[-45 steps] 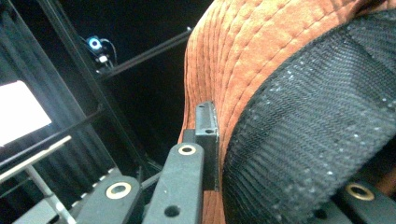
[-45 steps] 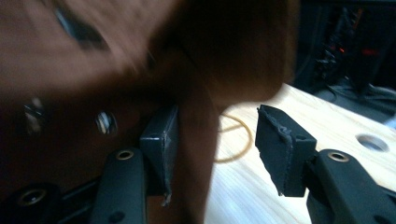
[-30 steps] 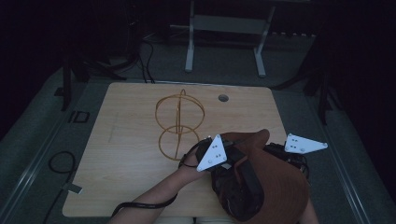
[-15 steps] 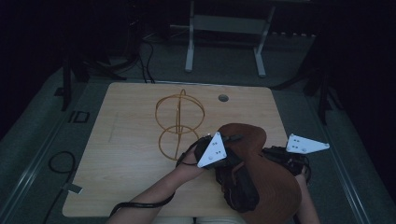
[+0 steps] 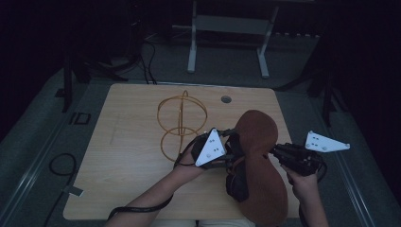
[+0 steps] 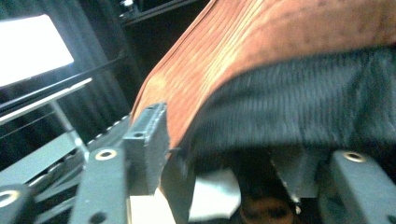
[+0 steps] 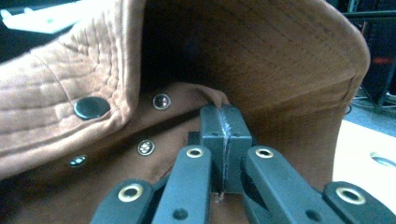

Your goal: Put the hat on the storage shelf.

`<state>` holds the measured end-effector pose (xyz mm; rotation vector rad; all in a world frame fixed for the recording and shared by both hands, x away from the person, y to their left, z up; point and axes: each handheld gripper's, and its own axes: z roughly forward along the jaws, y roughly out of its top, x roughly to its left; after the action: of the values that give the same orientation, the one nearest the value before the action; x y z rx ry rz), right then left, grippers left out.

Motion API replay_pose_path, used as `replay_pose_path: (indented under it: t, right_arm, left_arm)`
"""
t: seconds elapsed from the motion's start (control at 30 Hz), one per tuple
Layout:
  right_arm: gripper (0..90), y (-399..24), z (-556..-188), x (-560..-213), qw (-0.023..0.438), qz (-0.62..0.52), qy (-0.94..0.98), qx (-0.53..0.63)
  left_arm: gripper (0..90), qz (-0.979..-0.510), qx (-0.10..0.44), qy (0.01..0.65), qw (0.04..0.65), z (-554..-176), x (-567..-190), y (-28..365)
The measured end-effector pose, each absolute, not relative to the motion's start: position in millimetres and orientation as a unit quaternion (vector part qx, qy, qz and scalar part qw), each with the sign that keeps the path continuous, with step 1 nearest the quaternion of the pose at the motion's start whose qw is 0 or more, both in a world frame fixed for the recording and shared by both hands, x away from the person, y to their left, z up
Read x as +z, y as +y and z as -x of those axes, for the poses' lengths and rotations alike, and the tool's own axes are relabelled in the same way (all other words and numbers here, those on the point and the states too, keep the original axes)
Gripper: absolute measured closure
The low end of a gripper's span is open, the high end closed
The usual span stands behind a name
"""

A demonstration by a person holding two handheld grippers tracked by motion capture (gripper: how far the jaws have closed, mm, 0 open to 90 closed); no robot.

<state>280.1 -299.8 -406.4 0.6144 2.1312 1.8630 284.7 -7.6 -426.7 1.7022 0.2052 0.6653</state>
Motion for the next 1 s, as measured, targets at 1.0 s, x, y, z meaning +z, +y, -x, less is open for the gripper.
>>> replay_pose_path:
  t: [1.0]
  right_arm:
    - [90.0, -301.3, -320.1, -355.7, 0.170, -0.253, 0.677, 0.670]
  left_arm:
    - [17.5, -0.769, 0.275, 0.205, 0.539, -261.3, -482.4, 95.8]
